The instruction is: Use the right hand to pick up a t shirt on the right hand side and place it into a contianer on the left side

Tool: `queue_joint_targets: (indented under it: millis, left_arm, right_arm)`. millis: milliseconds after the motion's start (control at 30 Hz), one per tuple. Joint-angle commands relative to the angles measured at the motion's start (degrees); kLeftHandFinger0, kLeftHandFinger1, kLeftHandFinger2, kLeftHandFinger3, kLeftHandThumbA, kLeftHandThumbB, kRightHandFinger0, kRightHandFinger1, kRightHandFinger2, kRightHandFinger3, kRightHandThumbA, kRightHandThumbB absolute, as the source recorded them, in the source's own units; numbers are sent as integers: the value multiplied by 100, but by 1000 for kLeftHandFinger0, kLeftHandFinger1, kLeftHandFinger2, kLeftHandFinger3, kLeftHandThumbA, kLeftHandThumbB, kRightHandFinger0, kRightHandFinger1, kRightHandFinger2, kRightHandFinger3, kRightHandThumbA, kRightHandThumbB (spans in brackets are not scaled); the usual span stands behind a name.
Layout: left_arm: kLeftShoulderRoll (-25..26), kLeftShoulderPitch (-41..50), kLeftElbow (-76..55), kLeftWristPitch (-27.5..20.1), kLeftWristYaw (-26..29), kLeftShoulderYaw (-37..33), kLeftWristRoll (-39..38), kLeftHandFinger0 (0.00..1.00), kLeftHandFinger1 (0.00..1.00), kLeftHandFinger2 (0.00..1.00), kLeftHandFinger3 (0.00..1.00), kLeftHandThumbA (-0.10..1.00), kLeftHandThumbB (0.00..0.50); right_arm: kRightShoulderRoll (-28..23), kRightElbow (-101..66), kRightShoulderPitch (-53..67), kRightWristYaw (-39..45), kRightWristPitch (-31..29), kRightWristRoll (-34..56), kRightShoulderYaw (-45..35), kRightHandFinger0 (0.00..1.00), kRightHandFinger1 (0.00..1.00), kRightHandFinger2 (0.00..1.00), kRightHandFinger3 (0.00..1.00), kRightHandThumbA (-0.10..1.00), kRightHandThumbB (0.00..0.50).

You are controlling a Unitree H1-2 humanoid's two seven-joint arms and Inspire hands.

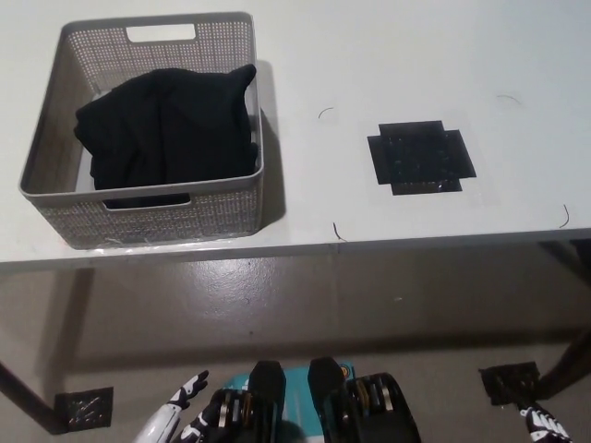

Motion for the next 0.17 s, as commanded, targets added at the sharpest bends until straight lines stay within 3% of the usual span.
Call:
queue_joint_targets:
  millis: [0, 133]
  left_arm:
    - [107, -42, -165, -131, 101, 65, -64, 1000, 1000, 1000, 1000, 1000, 310]
    - [99, -23, -212, -86, 108, 68, -52, 1000, 1000, 1000, 1000, 1000, 321]
  right_arm:
    - [-10, 94, -87, -187, -70, -29, 18, 1000, 1000, 1000, 1000, 907, 246]
    - [-15, 38, -70, -168, -9, 3, -17, 1000, 1000, 1000, 1000, 939, 243]
